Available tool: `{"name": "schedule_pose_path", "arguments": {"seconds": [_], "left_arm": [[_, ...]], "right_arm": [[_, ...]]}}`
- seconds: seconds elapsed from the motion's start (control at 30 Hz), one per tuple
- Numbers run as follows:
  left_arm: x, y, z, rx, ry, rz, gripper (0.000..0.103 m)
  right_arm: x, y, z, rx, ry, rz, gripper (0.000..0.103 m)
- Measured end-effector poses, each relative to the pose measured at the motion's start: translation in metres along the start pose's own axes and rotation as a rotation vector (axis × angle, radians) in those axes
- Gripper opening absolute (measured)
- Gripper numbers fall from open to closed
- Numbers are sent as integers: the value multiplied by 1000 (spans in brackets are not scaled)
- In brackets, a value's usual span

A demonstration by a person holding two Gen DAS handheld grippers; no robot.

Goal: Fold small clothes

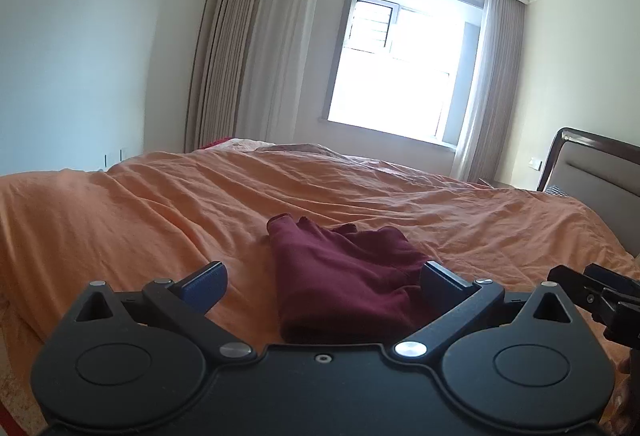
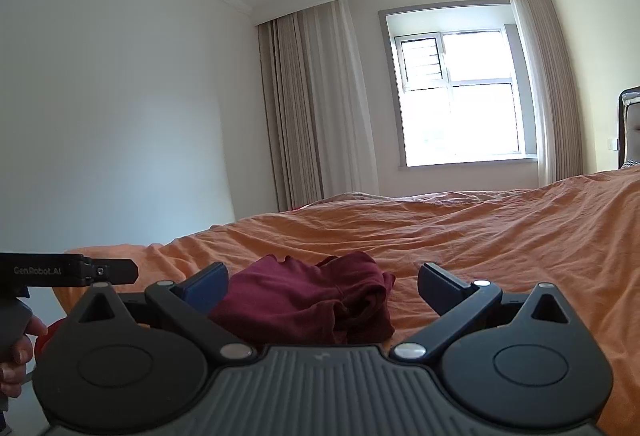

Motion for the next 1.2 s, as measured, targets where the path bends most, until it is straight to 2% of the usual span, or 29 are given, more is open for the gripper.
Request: {"name": "schedule_pose_path", "arguments": {"seconds": [0.3, 0.53, 1.2], "left_arm": [[-52, -62, -4, 38, 44, -19, 102], [-80, -85, -1, 68, 72, -9, 102], [-90, -92, -3, 73, 72, 12, 102]], "right_arm": [[-42, -46, 12, -25, -21, -13, 103], [-62, -62, 14, -29, -15, 8, 103], [-65, -69, 11, -34, -4, 6, 103]]}}
Point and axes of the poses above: each gripper's, at about its wrist camera, not at the fingertips, and y roughly the way its jaws point, z to its left, x to its top, the point moved 4 cm from there along y, roughly the way its jaws point, and after that the axes turned 1 degree about -x, right-handed, at the moved point
